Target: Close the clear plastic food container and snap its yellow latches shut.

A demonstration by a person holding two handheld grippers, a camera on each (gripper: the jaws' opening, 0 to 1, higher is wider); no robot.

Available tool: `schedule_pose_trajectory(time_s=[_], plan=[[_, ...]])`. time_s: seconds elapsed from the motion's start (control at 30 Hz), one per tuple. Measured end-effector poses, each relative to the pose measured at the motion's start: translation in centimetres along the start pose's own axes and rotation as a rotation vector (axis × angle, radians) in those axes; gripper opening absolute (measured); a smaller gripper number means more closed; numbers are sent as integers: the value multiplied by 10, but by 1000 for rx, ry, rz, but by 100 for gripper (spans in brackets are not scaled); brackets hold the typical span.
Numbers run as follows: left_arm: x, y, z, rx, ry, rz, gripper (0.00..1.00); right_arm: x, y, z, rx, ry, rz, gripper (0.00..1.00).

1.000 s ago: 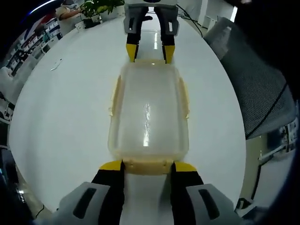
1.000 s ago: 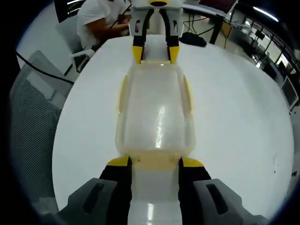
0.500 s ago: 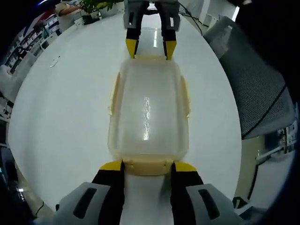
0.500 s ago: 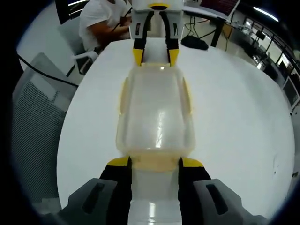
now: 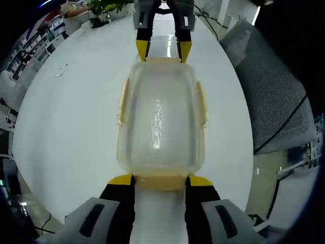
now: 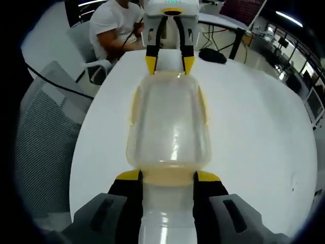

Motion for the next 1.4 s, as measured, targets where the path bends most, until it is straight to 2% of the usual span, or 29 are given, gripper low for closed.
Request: schedule_pose_trajectory(time_s=[0.2,0.67,0.87,1.4], plan=[[-7,-10,3,-3,-10,-2,32,-1,-12,-3,-4,-6,11,34],[-37,-28,6,-27,1,-4,32,7,-44,-10,5,-16,12,34],[-47,-26,5,-33,10,7,32,17,-58,-11,14,-14,7,34],[-93,-21,-2,-28,32,36,32,51,-87,-14,39,-2,-22,34]])
Point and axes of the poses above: the point that each gripper's makers call its tool centre point, and the gripper's own axes: y roughly forward along the fingers, z roughly to its right, x roughly out of its underside, the point moved 7 cm from there along -y, roughly backward along the fingers, and after that the axes turned 3 degrees about -x, right-handed, at the moved point
